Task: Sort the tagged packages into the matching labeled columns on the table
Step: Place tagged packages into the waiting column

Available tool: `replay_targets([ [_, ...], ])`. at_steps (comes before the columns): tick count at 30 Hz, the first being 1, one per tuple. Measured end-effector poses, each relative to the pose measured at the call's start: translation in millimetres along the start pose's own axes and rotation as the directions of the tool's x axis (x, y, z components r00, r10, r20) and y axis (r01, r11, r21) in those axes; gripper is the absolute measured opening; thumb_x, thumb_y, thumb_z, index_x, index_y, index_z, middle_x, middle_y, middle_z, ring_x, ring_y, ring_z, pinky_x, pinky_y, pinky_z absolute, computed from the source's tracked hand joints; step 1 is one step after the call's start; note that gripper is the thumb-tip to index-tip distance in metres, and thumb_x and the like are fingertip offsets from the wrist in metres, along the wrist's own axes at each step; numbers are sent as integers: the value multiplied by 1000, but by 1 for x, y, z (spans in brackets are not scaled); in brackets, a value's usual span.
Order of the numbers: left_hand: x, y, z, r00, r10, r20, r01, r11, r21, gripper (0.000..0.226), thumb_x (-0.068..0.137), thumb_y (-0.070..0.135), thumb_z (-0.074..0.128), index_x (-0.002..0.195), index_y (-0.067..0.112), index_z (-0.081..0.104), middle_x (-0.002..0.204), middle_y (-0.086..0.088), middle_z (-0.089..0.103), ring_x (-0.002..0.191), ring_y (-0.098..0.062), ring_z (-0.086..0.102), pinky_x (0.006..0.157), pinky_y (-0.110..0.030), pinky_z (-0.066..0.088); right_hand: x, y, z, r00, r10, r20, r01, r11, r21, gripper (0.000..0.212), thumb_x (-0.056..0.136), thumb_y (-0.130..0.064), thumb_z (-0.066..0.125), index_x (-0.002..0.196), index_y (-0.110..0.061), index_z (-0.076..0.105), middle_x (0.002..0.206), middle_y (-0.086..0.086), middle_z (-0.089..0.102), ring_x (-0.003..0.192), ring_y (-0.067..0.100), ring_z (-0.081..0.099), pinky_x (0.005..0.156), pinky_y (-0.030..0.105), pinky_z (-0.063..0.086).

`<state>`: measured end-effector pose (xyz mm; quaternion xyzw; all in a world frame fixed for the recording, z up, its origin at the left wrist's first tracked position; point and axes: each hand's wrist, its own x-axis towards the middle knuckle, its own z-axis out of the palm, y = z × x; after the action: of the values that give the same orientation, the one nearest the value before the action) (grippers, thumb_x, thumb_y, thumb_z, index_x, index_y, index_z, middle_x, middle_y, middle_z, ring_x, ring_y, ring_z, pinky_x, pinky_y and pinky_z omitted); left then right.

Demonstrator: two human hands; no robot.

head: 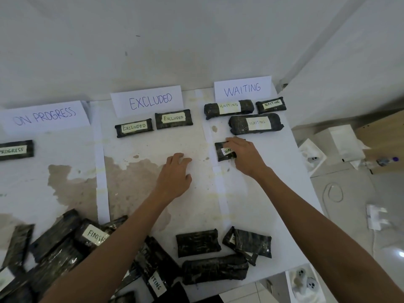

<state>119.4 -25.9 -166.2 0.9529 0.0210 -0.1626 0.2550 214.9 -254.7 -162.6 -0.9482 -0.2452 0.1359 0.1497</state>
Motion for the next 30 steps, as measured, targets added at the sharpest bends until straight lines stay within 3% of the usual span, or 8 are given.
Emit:
replay_targets([
  [4, -10, 7, -3, 999, 27, -21, -27, 1000, 3, 50, 87, 19, 53, 136, 14, 43, 144, -10, 36, 132, -29, 31, 105, -42, 36, -6, -3, -4, 999, -11, -31, 11, 1000, -3, 61, 67, 20, 60, 123, -4, 58, 133, 20, 53, 122, 39, 50, 101, 50, 42],
  [10, -36, 19, -1, 995, 92, -29, -92, 996, -10, 48, 88, 18, 53, 135, 14, 44, 144, -8, 38, 132, -28, 31, 106, -41, 35, -50, -23, -17, 998, 13, -65, -12, 1000, 14, 53, 76, 13, 56, 125, -8, 57, 131, 13, 54, 114, 32, 53, 91, 36, 42],
  [17, -77, 14, 31, 977, 196, 88, -202, 977, 67, 58, 92, 20, 46, 146, 13, 26, 156, -10, 15, 144, -28, 12, 115, -43, 23, -125, -55, -8, 951, 157, 265, -166, 986, 15, 58, 83, 7, 48, 133, -22, 48, 137, 3, 51, 122, 22, 49, 99, 33, 40],
  [22, -95, 5, 53, 964, 164, 208, -204, 960, 190, 63, 93, 25, 42, 148, 11, 14, 158, -11, -3, 145, -31, 0, 118, -44, 15, -178, -67, 20, 876, 268, 401, -158, 945, -286, 65, 80, -9, 61, 138, -25, 37, 134, 7, 43, 117, 28, 47, 96, 39, 38],
  [24, -98, 4, 56, 964, 166, 209, -213, 951, 225, 66, 92, 25, 44, 148, 11, 12, 158, -11, -6, 145, -32, -3, 117, -44, 14, -192, -67, 30, 863, 292, 413, -159, 932, -327, 65, 78, -14, 66, 137, -23, 38, 132, 9, 40, 114, 29, 48, 94, 40, 41],
  [27, -98, 8, 53, 966, 136, 221, -174, 970, 167, 64, 92, 24, 45, 148, 12, 17, 158, -10, -4, 145, -31, -2, 117, -45, 14, -203, -64, 36, 888, 274, 370, -168, 941, -294, 65, 77, -14, 69, 135, -22, 41, 128, 7, 43, 109, 28, 51, 86, 37, 43],
  [30, -100, 17, 45, 973, 148, 176, -144, 989, -31, 53, 92, 21, 48, 142, 12, 34, 154, -11, 21, 142, -30, 14, 116, -41, 19, -206, -64, 33, 924, 278, 262, -262, 960, -95, 47, 85, -12, 60, 130, -19, 50, 122, 4, 55, 107, 25, 56, 82, 33, 44],
])
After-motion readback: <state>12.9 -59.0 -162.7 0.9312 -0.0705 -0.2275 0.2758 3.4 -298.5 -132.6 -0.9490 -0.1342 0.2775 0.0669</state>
